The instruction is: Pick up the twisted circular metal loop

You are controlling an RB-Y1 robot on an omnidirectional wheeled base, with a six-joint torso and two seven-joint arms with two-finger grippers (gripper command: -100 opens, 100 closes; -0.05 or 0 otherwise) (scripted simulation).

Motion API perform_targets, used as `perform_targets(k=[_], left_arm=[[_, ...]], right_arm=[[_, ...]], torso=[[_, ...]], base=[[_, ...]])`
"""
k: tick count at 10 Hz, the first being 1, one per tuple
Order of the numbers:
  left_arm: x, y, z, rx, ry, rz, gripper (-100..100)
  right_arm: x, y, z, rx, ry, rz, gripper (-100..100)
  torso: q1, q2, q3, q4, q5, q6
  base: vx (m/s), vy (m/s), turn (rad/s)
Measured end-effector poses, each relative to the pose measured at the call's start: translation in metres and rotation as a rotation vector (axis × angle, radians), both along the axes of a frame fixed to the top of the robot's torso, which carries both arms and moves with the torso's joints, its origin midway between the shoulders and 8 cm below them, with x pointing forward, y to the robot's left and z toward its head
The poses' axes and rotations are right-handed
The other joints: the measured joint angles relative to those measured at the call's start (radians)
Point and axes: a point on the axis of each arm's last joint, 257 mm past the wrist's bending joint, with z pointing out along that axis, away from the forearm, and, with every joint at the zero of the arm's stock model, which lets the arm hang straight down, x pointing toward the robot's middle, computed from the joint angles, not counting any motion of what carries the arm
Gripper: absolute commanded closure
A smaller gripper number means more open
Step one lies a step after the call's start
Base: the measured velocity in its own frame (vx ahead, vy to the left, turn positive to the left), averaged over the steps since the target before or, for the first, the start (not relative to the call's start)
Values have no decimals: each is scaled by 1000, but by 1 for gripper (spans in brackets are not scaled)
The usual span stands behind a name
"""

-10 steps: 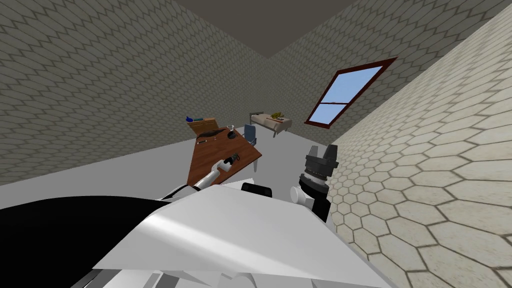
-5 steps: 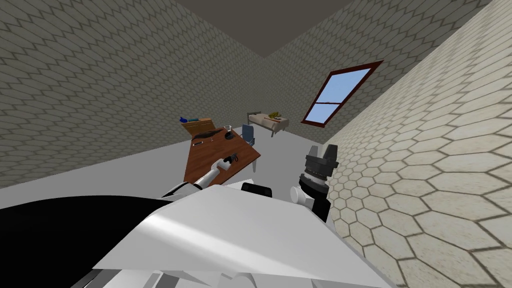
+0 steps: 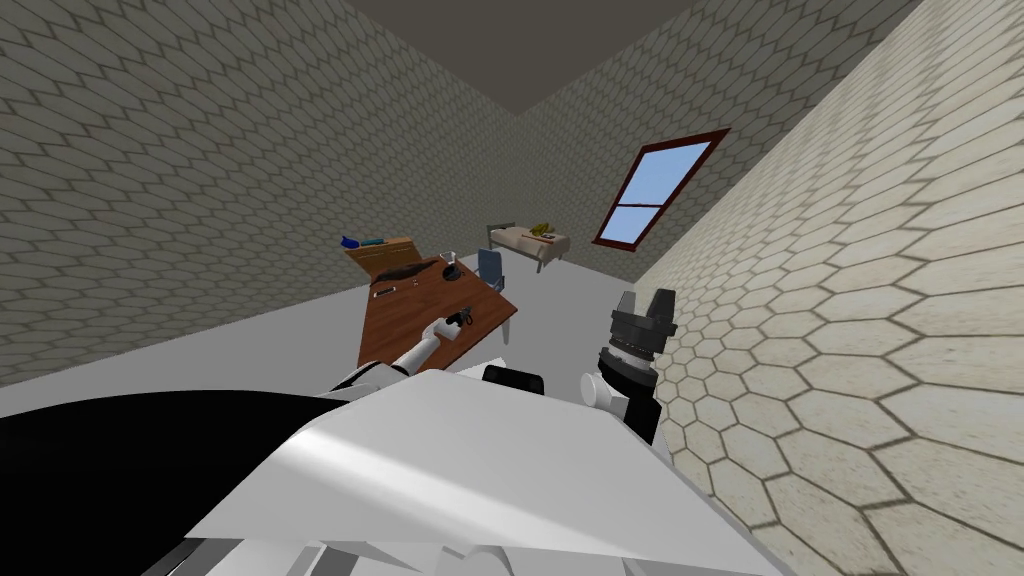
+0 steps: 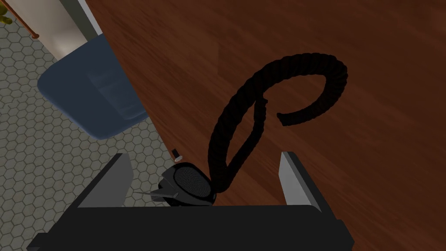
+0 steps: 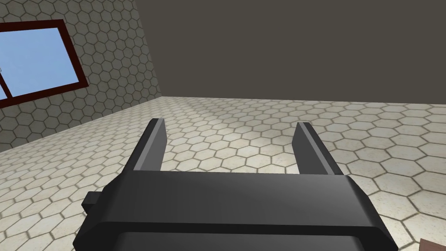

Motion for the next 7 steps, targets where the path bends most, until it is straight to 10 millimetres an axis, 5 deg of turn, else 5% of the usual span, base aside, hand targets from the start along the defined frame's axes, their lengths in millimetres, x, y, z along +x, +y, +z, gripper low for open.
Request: perform_targets(k=[4,5,6,7], left_arm=[[0,0,0,-1,1,1,100],[0,0,0,-1,1,1,0],[0,0,0,-1,1,1,100],[-1,-2,2,-1,-2,-5,100]], right_arm=[[0,0,0,0,0,0,0],[0,0,0,0,0,0,0],[0,0,0,0,0,0,0],[0,0,0,0,0,0,0]], torso=[[-1,0,0,0,-1,0],[-1,0,0,0,-1,0],[-1,0,0,0,-1,0],[-1,0,0,0,-1,-1]], base=[[0,0,0],[0,0,0],[5,-7,119],[10,-17,141]])
